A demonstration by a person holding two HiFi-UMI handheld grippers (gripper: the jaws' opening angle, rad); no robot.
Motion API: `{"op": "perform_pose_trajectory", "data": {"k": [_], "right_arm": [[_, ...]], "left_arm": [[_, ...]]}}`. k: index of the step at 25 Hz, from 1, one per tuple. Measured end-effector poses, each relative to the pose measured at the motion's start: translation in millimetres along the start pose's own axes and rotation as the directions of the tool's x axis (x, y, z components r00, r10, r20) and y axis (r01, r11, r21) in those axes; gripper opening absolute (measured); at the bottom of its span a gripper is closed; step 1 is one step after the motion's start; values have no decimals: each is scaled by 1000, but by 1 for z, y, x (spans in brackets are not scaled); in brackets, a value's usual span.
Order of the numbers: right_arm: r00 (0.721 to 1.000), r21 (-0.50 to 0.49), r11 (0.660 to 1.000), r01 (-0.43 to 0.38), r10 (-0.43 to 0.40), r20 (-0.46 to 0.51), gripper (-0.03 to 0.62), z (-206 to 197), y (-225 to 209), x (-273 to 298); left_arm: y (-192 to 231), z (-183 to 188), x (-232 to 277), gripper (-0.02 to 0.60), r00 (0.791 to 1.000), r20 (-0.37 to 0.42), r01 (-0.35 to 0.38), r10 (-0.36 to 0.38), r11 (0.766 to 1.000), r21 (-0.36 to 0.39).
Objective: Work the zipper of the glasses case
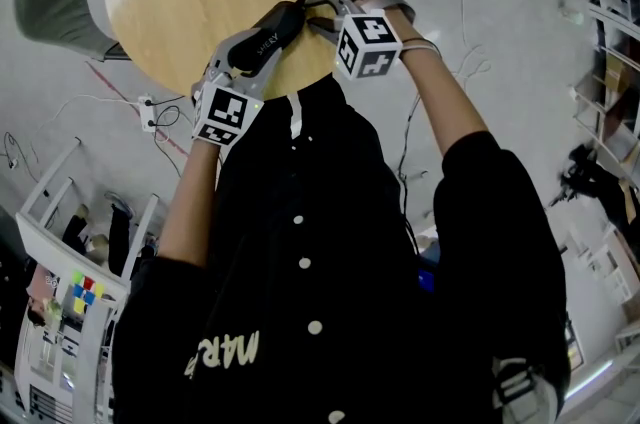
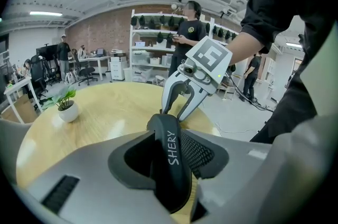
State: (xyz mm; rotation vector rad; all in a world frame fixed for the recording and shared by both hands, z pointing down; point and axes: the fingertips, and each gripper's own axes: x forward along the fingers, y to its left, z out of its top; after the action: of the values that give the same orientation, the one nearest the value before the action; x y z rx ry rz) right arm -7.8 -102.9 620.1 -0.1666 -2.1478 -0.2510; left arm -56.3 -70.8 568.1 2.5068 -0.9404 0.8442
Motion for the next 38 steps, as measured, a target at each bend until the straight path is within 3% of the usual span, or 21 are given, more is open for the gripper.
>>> {"op": "perform_pose_trajectory", "data": {"k": [6, 14, 18, 38], "right_arm": [[998, -84, 996, -34, 29, -64, 132, 1, -2, 8], [992, -236, 971, -44, 15, -124, 62, 1, -6, 11], [992, -219, 976, -20, -7, -122, 13, -2, -9, 9], [982, -41, 999, 34, -41, -184, 6, -7, -2, 2]], "left_arm": [[1, -1, 1, 150, 1000, -2, 5, -5, 1000, -5], [1, -1, 1, 150, 1000, -5, 9, -9, 1000, -4], [1, -1, 1, 150, 1000, -4, 5, -5, 1000, 1], [0, -1, 1, 152, 999, -31, -12, 12, 1000, 13]]}}
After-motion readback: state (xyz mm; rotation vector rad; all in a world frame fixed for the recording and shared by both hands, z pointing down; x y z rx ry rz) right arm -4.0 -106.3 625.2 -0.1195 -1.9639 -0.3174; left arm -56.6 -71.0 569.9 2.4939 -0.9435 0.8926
